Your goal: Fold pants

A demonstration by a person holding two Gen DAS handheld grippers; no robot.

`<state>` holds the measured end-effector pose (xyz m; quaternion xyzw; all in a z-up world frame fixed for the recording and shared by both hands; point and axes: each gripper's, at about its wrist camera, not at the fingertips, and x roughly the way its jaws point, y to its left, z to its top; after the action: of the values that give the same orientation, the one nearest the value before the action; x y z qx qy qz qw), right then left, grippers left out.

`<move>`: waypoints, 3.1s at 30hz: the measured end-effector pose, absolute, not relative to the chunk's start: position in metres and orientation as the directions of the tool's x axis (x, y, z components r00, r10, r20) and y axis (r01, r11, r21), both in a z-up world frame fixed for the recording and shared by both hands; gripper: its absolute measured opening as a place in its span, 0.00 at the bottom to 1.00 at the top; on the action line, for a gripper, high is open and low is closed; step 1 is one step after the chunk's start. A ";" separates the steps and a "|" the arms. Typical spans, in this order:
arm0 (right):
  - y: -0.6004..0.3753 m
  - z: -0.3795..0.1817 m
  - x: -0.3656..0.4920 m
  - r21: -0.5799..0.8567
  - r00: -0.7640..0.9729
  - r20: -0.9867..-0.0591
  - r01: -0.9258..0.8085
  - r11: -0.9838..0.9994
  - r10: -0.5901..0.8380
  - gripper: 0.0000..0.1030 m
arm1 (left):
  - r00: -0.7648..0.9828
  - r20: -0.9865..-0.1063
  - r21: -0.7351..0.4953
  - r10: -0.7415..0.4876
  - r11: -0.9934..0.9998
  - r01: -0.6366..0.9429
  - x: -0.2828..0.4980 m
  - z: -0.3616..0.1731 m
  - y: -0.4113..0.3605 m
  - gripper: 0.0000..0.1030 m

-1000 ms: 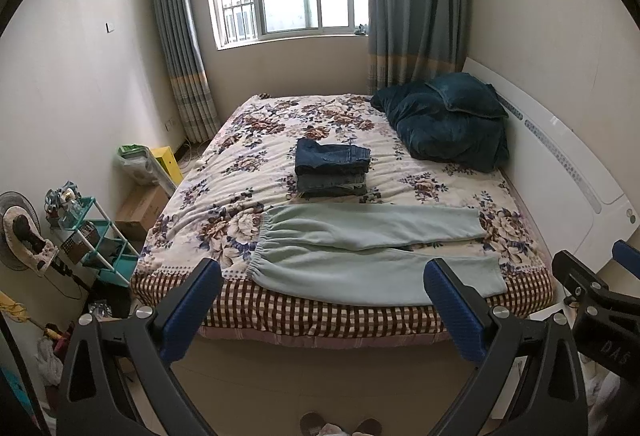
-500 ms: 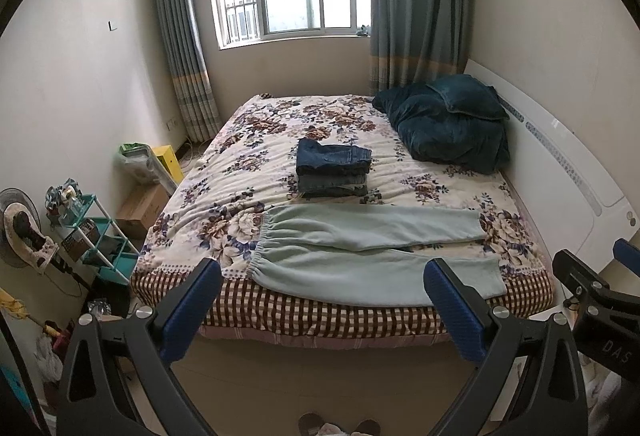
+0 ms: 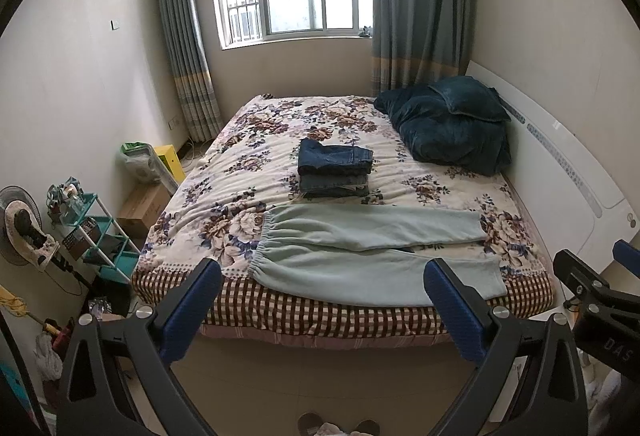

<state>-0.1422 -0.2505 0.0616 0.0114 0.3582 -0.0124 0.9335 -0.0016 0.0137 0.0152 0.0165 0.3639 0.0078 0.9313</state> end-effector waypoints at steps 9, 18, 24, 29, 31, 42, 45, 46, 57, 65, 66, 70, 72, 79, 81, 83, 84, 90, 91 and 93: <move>-0.249 0.063 -0.144 0.017 0.748 -0.664 0.026 1.000 -0.009 1.00 | 0.737 -0.675 0.037 0.029 0.999 -0.006 -0.003 0.014 0.013 1.00; -0.250 0.064 -0.145 0.022 0.750 -0.661 0.022 1.000 -0.002 1.00 | 0.739 -0.672 0.042 0.040 0.999 -0.015 -0.004 0.013 0.009 1.00; -0.252 0.066 -0.145 0.026 0.752 -0.659 0.016 1.000 0.005 1.00 | 0.738 -0.674 0.041 0.039 0.999 -0.016 -0.005 0.012 0.009 1.00; -0.249 0.064 -0.147 0.027 0.752 -0.659 0.018 0.999 0.004 1.00 | 0.737 -0.674 0.042 0.048 0.999 -0.027 -0.005 0.010 0.010 1.00; -0.252 0.063 -0.146 0.036 0.754 -0.657 0.025 0.999 0.005 1.00 | 0.734 -0.676 0.050 0.062 0.998 -0.037 -0.003 0.006 0.006 1.00; -0.285 0.016 -0.082 0.087 0.723 -0.691 0.078 0.993 0.004 1.00 | 0.702 -0.695 0.085 0.156 0.987 -0.135 0.057 -0.032 -0.010 1.00; -0.294 -0.006 -0.045 0.097 0.695 -0.719 0.111 0.989 -0.008 1.00 | 0.681 -0.711 0.107 0.179 0.983 -0.147 0.093 -0.049 -0.012 1.00; -0.296 -0.014 -0.032 0.095 0.683 -0.731 0.123 0.988 -0.015 1.00 | 0.673 -0.716 0.114 0.185 0.982 -0.149 0.108 -0.056 -0.012 1.00; -0.298 -0.130 0.180 0.045 0.527 -0.843 0.271 0.962 -0.109 1.00 | 0.544 -0.823 0.155 0.163 0.986 -0.060 0.304 -0.164 -0.018 1.00; -0.276 -0.232 0.365 0.015 0.360 -0.928 0.298 0.954 -0.097 1.00 | 0.399 -0.905 0.170 0.146 0.985 0.026 0.455 -0.262 -0.019 1.00; -0.274 -0.244 0.381 0.008 0.349 -0.932 0.294 0.956 -0.100 1.00 | 0.387 -0.909 0.183 0.152 0.982 0.044 0.477 -0.280 -0.022 1.00; -0.262 -0.323 0.478 -0.090 0.250 -0.960 0.159 0.983 -0.128 1.00 | 0.328 -0.927 0.240 0.184 0.960 0.142 0.546 -0.347 -0.038 1.00; -0.256 -0.366 0.517 -0.110 0.202 -0.972 0.057 0.992 -0.119 1.00 | 0.289 -0.939 0.255 0.185 0.940 0.227 0.579 -0.390 -0.050 1.00; -0.243 -0.510 0.639 -0.137 0.001 -0.990 -0.281 0.950 -0.142 1.00 | 0.118 -0.982 0.187 0.147 0.845 0.501 0.655 -0.521 -0.081 0.93; -0.235 -0.547 0.669 -0.137 -0.046 -0.985 -0.376 0.916 -0.166 1.00 | 0.059 -0.990 0.139 0.128 0.823 0.551 0.668 -0.549 -0.087 0.88; -0.230 -0.589 0.693 -0.129 -0.108 -0.973 -0.482 0.867 -0.205 1.00 | 0.003 -0.993 0.098 0.118 0.807 0.582 0.680 -0.569 -0.091 0.88; -0.227 -0.604 0.698 -0.133 -0.124 -0.966 -0.514 0.847 -0.226 1.00 | -0.017 -0.993 0.083 0.116 0.798 0.597 0.685 -0.577 -0.092 0.88; -0.214 -0.667 0.724 -0.066 -0.176 -0.956 -0.654 0.754 -0.236 1.00 | -0.150 -0.982 -0.027 0.114 0.704 0.710 0.699 -0.610 -0.100 0.88; -0.214 -0.674 0.726 -0.048 -0.189 -0.954 -0.669 0.742 -0.231 0.99 | -0.164 -0.981 -0.045 0.106 0.696 0.717 0.703 -0.609 -0.098 0.88; -0.214 -0.682 0.730 -0.010 -0.219 -0.952 -0.674 0.739 -0.212 0.92 | -0.175 -0.980 -0.065 0.093 0.684 0.727 0.705 -0.604 -0.096 0.87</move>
<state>0.7304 -0.2143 -0.6820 -0.2944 0.7520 0.2092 0.5514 0.7047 -0.0956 -0.6038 0.2865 0.7152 -0.2759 0.5747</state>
